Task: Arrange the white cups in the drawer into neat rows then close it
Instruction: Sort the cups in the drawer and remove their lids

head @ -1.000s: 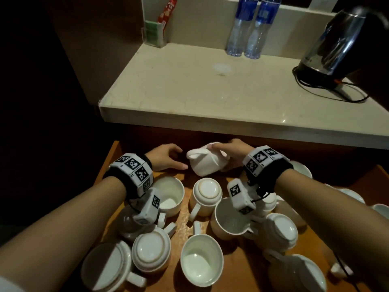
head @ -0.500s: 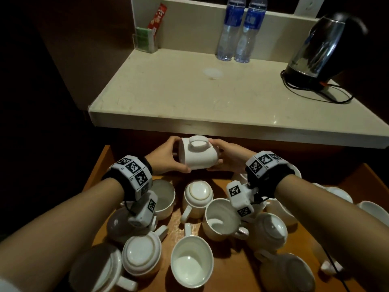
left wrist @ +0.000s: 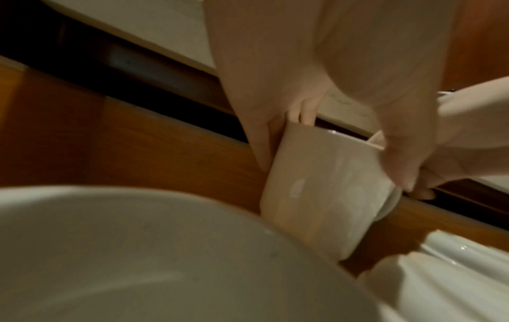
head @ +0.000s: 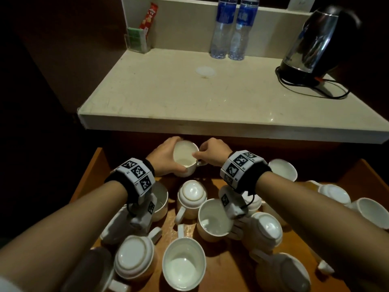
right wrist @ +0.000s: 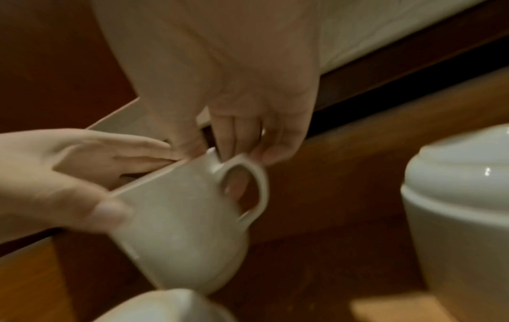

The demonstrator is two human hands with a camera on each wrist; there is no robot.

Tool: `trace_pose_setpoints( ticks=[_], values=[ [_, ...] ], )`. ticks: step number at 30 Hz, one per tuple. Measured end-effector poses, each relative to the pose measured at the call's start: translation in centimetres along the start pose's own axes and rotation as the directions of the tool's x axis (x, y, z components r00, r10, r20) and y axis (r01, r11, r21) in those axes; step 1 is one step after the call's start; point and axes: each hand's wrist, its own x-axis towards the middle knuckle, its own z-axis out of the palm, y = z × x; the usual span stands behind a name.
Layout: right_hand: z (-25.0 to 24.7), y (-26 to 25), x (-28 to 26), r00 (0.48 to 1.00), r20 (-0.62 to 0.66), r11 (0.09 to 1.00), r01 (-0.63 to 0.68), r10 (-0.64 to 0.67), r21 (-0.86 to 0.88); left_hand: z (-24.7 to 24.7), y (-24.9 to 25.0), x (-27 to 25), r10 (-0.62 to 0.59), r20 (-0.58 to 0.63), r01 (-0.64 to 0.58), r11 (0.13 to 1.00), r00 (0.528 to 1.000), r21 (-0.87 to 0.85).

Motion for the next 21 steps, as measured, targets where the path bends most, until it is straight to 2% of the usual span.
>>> trace_pose_setpoints(
  ticks=[5, 11, 14, 16, 21],
  values=[
    [0.5, 0.3, 1.0, 0.987, -0.097, 0.992, -0.125, 0.126, 0.014, 0.0, 0.9, 0.3, -0.041, 0.066, 0.042, 0.999, 0.997, -0.006],
    [1.1, 1.9, 2.2, 0.959, -0.015, 0.958, -0.282, 0.283, 0.049, -0.6, 0.6, -0.3, -0.064, 0.098, 0.063, 0.998, 0.993, 0.01],
    [1.7, 2.9, 3.1, 0.937, 0.014, 0.928, -0.347, 0.348, 0.137, -0.5, -0.2, -0.9, -0.094, 0.134, 0.096, 0.995, 0.986, -0.01],
    [1.9, 3.4, 3.5, 0.926, 0.041, 0.903, -0.375, 0.375, 0.208, -0.3, -0.6, -1.1, -0.11, 0.164, 0.118, 0.992, 0.98, -0.036],
    [1.6, 3.9, 3.9, 0.91, 0.132, 0.876, -0.413, 0.392, 0.249, 0.0, -0.8, -1.4, -0.121, 0.223, 0.13, 0.991, 0.967, -0.027]
  ],
)
